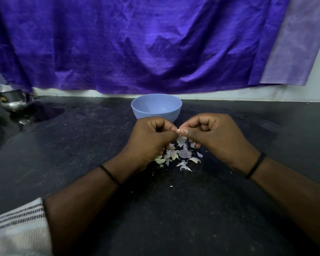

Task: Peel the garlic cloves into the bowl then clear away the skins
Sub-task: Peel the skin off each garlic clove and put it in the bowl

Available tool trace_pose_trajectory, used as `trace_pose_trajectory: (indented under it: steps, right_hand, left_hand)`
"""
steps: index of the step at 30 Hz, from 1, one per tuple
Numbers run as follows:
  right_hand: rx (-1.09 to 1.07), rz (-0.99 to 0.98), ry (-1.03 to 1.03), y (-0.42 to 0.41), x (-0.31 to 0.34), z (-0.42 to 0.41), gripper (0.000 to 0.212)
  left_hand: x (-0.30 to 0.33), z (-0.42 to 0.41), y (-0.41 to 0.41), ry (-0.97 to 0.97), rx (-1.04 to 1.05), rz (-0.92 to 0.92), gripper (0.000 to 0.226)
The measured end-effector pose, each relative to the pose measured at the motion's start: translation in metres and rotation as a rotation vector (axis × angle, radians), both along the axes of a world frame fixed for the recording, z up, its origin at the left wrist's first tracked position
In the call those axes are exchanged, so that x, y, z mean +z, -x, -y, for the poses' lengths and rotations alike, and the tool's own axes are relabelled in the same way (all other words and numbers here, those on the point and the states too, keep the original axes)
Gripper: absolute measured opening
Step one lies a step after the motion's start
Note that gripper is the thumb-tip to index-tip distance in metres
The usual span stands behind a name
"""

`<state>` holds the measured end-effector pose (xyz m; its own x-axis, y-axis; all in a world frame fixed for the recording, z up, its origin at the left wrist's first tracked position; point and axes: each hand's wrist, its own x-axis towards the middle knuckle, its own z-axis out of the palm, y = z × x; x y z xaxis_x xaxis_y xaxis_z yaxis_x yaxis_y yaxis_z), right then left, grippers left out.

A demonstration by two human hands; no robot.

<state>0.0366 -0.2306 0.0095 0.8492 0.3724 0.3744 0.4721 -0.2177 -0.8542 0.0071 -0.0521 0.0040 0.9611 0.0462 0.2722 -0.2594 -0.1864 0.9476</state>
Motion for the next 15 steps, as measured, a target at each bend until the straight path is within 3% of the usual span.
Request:
trace_pose_trajectory:
  steps: [8, 15]
  right_hand:
    - [-0.048, 0.007, 0.032, -0.0034, -0.004, -0.0002, 0.005]
    - [-0.065, 0.076, 0.124, -0.0059, -0.0051, -0.0004, 0.007]
  left_hand:
    - [0.0001, 0.0008, 0.0012, -0.072, -0.027, 0.0, 0.005]
    - [0.0004, 0.0012, 0.0002, -0.055, -0.016, -0.043, 0.006]
